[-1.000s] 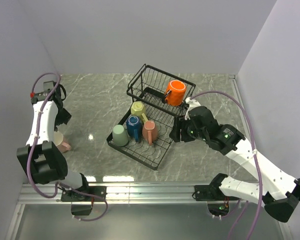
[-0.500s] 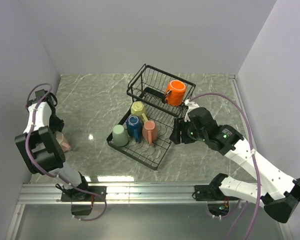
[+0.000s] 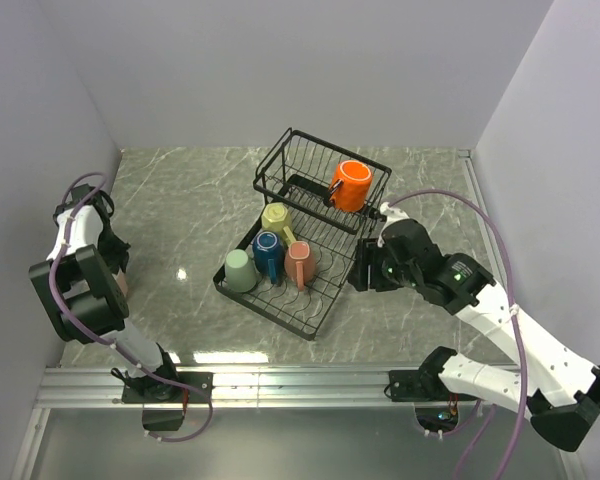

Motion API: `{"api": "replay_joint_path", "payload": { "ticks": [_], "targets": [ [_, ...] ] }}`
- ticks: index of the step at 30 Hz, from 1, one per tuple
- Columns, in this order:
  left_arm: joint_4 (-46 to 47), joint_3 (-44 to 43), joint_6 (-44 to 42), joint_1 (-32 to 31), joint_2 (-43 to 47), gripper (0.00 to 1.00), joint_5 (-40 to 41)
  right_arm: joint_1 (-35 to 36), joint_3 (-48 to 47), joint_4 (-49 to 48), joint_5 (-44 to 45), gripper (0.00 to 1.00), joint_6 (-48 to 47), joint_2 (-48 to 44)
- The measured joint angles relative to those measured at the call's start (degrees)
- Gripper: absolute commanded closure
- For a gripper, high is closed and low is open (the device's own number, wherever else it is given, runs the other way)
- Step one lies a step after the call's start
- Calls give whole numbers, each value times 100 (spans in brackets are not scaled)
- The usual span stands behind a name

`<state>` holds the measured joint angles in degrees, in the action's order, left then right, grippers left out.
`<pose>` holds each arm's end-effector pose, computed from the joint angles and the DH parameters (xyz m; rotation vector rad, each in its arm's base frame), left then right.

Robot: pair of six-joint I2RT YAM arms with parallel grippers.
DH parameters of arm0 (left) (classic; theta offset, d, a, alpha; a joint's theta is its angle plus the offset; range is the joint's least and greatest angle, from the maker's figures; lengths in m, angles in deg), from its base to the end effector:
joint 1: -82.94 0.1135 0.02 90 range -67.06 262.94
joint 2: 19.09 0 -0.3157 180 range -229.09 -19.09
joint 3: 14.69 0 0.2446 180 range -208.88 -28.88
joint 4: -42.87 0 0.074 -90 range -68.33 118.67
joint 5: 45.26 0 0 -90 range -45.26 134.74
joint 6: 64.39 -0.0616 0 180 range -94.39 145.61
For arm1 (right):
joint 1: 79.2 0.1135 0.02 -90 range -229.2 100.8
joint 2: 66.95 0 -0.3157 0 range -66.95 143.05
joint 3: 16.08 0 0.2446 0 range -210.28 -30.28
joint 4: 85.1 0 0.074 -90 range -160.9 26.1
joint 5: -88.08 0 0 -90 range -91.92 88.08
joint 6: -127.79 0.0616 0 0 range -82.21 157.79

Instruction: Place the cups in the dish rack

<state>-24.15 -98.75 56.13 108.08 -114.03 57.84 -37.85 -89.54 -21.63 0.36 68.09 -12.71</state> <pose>0.2797 0.1467 0.2508 -1.3868 2.5513 0.3186 0.1244 0.1062 0.3556 -0.2123 2.4050 0.5572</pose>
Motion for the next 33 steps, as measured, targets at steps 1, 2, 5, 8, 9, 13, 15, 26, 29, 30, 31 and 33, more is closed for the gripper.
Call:
{"api": "replay_joint_path", "payload": {
  "ticks": [1, 2, 5, 8, 9, 13, 15, 26, 29, 30, 31, 33],
  "targets": [
    [0, 0, -20, 2, 2, 100, -24, 0, 0, 20, 13, 37, 31, -20],
    [0, 0, -52, 13, 9, 100, -66, 0, -13, 59, 31, 37, 92, -44],
    [2, -2, -79, 39, 109, 100, -415, 0, -66, 144, 55, 37, 267, -131],
    [-13, -35, -2, 26, 291, 100, -1069, 0, -72, 151, 26, 37, 417, -278],
    [-17, -61, 35, 20, 376, 100, -1322, -2, -74, 146, -9, 37, 468, -328],
    [92, -175, 315, 13, 872, 100, -2326, -2, -74, 94, -173, 37, 680, -485],
    [175, -210, 496, 11, 1150, 100, -2778, -2, -109, 79, -258, 37, 776, -501],
    [1257, 857, 2201, -118, 2153, 100, -4096, -2, -570, -374, -564, 38, 1117, -254],
    [1316, 643, 2479, -162, 2026, 100, -4013, -2, -570, -476, -627, 38, 1233, -136],
    [1325, 525, 2535, -164, 1976, 100, -4002, -2, -570, -518, -645, 38, 1268, -105],
    [1366, 356, 2629, -166, 1891, 100, -3982, -2, -570, -549, -654, 38, 1281, -87],
    [1471, -35, 2813, -166, 1705, 100, -3950, -2, -570, -603, -693, 38, 1314, -42]
  ]
}}
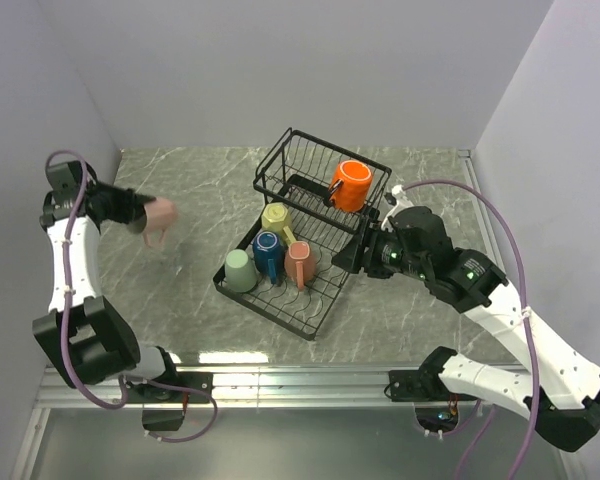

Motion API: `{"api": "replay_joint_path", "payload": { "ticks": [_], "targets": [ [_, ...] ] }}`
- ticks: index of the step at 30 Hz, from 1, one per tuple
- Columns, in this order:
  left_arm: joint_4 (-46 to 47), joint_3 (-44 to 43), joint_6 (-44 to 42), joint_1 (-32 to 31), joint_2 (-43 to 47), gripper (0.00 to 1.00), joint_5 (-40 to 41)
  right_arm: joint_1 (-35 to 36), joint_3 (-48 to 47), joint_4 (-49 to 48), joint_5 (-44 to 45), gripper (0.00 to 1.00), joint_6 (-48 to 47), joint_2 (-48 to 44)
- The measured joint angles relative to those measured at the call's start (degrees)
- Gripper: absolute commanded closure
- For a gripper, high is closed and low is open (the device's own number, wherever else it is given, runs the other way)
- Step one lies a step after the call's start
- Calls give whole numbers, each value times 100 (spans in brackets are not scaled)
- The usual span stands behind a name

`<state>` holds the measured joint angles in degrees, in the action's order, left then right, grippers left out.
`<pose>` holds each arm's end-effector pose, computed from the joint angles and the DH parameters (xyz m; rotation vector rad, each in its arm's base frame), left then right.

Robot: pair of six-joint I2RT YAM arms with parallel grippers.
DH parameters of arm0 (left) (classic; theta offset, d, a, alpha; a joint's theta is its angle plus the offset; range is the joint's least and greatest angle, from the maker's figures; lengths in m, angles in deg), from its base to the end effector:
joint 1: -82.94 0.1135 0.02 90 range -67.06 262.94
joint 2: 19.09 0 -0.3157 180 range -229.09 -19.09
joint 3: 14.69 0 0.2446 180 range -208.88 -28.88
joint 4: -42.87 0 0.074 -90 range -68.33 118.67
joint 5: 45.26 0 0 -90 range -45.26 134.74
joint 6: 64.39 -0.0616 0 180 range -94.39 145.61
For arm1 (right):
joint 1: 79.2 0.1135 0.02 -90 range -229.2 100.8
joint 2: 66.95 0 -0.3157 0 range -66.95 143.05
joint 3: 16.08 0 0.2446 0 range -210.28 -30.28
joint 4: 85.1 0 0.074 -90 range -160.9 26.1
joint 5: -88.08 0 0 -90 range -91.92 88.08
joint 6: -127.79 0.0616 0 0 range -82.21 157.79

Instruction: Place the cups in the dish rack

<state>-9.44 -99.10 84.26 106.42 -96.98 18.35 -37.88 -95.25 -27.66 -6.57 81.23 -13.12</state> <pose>0.2740 0.0892 0.3574 -1.4113 1.9695 -0.8351 0.1240 0.1156 0.4011 -0.0090 2.2836 0.9197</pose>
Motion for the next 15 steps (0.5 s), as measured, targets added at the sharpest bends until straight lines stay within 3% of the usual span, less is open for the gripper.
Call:
{"api": "replay_joint_path", "payload": {
  "ticks": [8, 11, 15],
  "targets": [
    [804, -800, 1344, -37, -350, 100, -422, 0, -343, -249, -557, 31, -413, 411],
    [699, -1196, 1624, -98, -411, 100, -804, 0, -584, -752, -1349, 18, -684, 686],
    [1058, -1309, 2243, -142, -243, 100, -1569, 4, -855, -1587, -2223, 11, -881, 1167]
  ]
}}
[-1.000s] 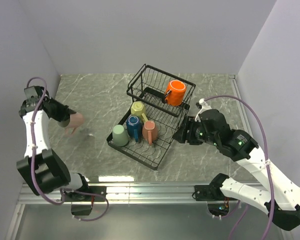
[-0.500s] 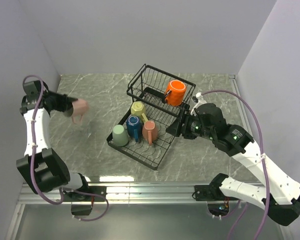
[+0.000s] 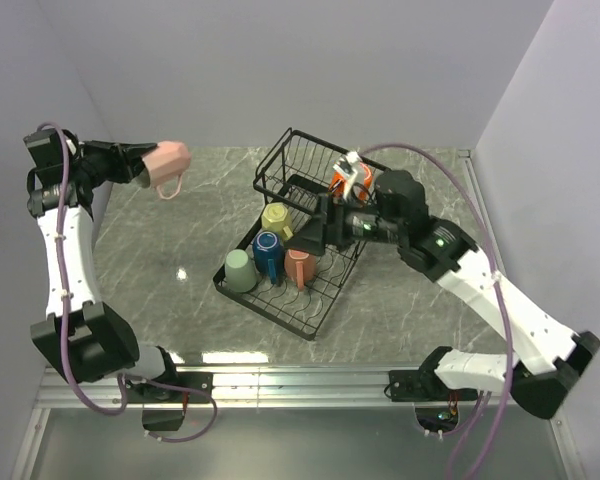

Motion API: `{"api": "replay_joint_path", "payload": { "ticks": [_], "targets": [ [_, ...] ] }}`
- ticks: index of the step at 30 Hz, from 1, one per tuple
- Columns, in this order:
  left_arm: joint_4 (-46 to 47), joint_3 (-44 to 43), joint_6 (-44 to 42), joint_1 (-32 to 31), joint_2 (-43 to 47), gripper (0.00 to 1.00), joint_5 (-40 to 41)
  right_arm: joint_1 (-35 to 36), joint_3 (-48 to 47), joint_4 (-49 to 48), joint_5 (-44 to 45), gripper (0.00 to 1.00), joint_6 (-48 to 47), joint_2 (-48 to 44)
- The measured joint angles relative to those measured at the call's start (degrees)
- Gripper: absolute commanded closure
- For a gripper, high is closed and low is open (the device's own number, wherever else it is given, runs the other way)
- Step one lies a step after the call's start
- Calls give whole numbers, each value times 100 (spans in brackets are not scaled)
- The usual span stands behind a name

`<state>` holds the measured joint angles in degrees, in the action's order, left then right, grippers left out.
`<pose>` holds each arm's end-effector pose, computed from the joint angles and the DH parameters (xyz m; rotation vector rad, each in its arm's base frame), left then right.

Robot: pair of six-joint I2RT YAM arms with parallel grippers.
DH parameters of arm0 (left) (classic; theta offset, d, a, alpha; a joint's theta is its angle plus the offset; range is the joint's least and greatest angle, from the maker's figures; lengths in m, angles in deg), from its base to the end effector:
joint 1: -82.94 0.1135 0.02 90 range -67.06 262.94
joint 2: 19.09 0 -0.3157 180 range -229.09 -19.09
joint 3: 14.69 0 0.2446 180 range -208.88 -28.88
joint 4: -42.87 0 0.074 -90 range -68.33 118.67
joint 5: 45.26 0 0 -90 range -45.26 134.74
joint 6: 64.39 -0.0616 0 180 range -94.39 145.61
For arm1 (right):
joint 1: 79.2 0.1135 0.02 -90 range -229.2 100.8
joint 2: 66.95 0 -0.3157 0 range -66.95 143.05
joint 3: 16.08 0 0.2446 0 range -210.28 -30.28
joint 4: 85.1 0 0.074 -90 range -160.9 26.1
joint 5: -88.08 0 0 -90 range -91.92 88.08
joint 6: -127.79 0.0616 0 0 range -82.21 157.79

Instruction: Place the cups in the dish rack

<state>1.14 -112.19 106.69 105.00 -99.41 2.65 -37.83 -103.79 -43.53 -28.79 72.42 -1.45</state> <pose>0.3023 0.0780 0.4472 -1.3188 1.7074 -1.3642 0.1596 0.1777 0.4505 -0.4736 2.0550 1.2985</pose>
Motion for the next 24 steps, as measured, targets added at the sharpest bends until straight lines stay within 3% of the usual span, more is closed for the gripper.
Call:
{"api": "replay_joint_path", "payload": {
  "ticks": [6, 12, 18, 24],
  "targets": [
    [990, 828, 1451, -15, 872, 100, -1126, 37, -879, -1069, -870, 8, 4, 1252],
    [1965, 1054, 2658, -28, 1475, 100, -1880, 190, -1532, -1709, -1036, 7, 225, 2194],
    [1971, 927, 3025, -28, 1858, 100, -2389, 691, -2234, -1867, -846, 7, 304, 2822],
    [2046, 1386, 3130, -31, 2498, 100, -2776, 1154, -2592, -1939, -518, 7, 304, 2946]
  ]
}}
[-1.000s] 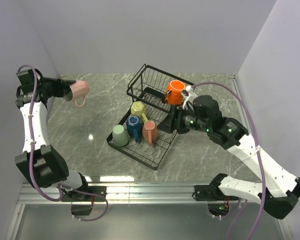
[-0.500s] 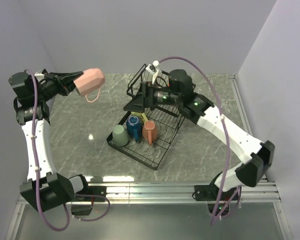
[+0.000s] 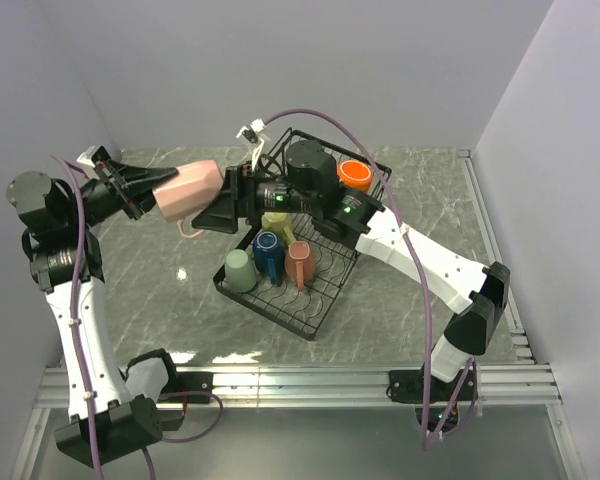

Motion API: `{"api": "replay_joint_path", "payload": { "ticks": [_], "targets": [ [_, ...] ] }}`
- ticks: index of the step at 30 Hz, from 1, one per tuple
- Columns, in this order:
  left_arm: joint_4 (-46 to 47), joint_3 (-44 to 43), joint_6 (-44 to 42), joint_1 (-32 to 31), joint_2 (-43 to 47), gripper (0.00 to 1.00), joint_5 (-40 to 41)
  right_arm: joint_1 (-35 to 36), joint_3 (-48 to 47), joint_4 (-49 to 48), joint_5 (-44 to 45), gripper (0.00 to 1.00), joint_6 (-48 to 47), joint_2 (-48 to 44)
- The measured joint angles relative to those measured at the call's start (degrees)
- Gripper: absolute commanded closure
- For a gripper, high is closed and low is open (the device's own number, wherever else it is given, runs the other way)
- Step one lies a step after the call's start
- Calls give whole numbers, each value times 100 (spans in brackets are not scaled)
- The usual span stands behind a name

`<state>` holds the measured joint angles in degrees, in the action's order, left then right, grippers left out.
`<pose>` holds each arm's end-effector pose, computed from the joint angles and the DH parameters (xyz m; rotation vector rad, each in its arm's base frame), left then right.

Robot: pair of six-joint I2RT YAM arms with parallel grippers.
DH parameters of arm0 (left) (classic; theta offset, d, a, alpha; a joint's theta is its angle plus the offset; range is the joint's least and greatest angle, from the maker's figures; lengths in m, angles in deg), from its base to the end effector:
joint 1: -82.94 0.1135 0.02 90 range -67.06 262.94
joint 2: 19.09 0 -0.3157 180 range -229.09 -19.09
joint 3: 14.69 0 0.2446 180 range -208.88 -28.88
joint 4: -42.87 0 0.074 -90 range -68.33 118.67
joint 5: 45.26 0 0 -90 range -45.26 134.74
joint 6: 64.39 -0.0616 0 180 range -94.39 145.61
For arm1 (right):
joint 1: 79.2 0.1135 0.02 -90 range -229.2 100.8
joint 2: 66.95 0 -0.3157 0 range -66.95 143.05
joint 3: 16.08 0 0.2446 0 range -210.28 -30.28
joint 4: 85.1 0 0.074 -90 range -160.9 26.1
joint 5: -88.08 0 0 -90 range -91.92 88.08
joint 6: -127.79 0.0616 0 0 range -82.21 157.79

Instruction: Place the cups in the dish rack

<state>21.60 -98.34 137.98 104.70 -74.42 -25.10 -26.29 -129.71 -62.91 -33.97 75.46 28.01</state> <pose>0.1610 0.0020 0.5009 -0.9500 1.7306 -2.0066 0.2182 0.3428 0.4986 -0.7366 1.7579 1.6015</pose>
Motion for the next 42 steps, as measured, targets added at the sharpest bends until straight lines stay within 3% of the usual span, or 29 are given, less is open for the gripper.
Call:
{"api": "replay_joint_path", "payload": {
  "ticks": [5, 11, 14, 17, 22, 24, 29, 32, 33, 36, 42],
  "targets": [
    [118, 111, 44, -15, 177, 100, -256, 304, -96, -90, 492, 7, 2, 0],
    [400, 70, 114, 9, 160, 100, -393, 581, -232, 26, 1054, 23, 55, 59],
    [575, 55, 136, 17, 173, 100, -404, 713, -271, 74, 1266, 41, 114, 107],
    [728, 52, 192, 44, 210, 100, -378, 848, -249, 170, 1482, 51, 234, 111],
    [859, 52, 199, 107, 297, 100, -332, 955, -63, 15, 1845, 78, 490, 31],
    [874, 48, 199, 125, 302, 100, -343, 970, 90, -144, 2024, 100, 695, -68],
    [584, 7, 192, 116, 461, 99, -382, 1051, 396, -328, 2168, 100, 1075, -289],
    [369, 17, 195, 114, 560, 88, -389, 1099, 520, -323, 2177, 100, 1169, -400],
    [306, 50, 199, 114, 601, 78, -387, 1119, 542, -286, 2197, 100, 1182, -431],
    [-50, 190, 201, 103, 688, 62, -455, 1167, 673, -205, 2341, 100, 1139, -549],
    [-927, 374, -350, 35, 601, 52, -662, 1222, 721, 363, 2758, 100, 892, -798]
  ]
}}
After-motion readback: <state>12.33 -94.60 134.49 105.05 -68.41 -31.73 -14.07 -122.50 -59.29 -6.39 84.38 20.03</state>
